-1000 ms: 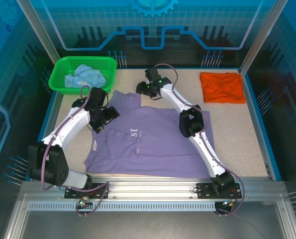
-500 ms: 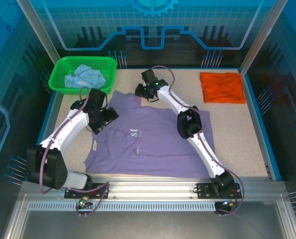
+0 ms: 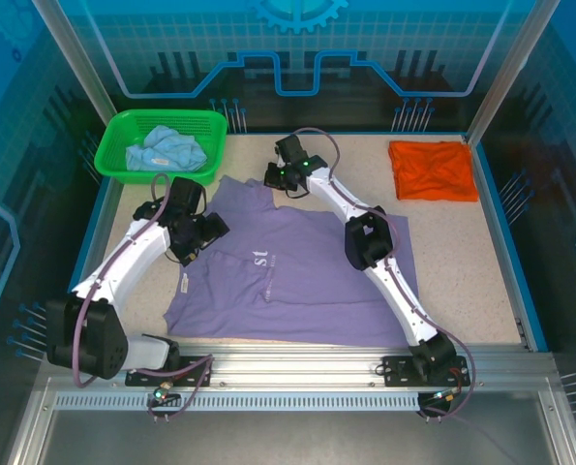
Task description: Fold and stack the t-shirts
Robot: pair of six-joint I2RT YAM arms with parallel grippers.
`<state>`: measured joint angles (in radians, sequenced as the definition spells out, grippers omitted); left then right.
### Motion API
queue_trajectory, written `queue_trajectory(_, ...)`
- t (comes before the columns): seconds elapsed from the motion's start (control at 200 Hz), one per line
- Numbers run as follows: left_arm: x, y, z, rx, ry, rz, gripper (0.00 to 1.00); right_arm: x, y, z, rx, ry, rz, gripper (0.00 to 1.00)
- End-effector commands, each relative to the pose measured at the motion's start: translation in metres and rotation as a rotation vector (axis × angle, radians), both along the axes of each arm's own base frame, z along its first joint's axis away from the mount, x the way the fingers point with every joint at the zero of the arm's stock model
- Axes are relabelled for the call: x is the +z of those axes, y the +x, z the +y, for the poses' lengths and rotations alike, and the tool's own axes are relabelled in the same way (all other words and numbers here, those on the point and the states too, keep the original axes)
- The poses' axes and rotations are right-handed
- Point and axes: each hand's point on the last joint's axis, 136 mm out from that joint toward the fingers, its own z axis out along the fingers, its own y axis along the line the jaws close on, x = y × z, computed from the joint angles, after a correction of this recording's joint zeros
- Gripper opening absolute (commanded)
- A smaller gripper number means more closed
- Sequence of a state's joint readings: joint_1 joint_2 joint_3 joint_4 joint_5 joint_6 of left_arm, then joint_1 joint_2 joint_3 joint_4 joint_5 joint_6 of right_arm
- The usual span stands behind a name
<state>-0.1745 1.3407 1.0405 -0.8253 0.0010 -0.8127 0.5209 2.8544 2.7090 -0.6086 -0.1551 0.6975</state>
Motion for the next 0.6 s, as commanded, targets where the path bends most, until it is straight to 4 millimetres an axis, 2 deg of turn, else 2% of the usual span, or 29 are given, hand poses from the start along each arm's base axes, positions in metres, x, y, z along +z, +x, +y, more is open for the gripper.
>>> queue_trajectory(0.0, 0.006, 0.01, -0.01, -0.008, -0.075, -0.014, 0.89, 0.071, -0.005, 0.012, 0.096, 0.024, -0.129, 0.0)
queue_trajectory(0.195, 0.029, 0.053, -0.032, 0.063, -0.246, -0.057, 0.88, 0.101, -0.048, 0.019, 0.282, -0.102, -0.223, 0.0)
queue_trajectory(0.32, 0.03, 0.073, -0.043, 0.186, -0.396, -0.048, 0.86, 0.119, -0.085, 0.03, 0.387, -0.119, -0.294, 0.0)
queue_trajectory(0.36, 0.03, 0.077, -0.045, 0.228, -0.435, -0.048, 0.86, 0.116, -0.096, 0.033, 0.418, -0.131, -0.305, 0.0)
queue_trajectory(0.365, 0.03, 0.078, -0.045, 0.232, -0.438, -0.048, 0.86, 0.125, -0.1, 0.033, 0.424, -0.129, -0.32, 0.0)
queue_trajectory(0.375, 0.03, 0.079, -0.045, 0.24, -0.448, -0.05, 0.86, 0.128, -0.104, 0.034, 0.433, -0.13, -0.328, 0.0)
queue_trajectory(0.475, 0.03, 0.087, -0.046, 0.324, -0.513, -0.059, 0.86, 0.125, -0.135, 0.039, 0.506, -0.149, -0.348, 0.0)
queue_trajectory(0.595, 0.023, 0.092, -0.037, 0.443, -0.58, -0.055, 0.85, 0.106, -0.169, 0.046, 0.582, -0.187, -0.352, 0.0)
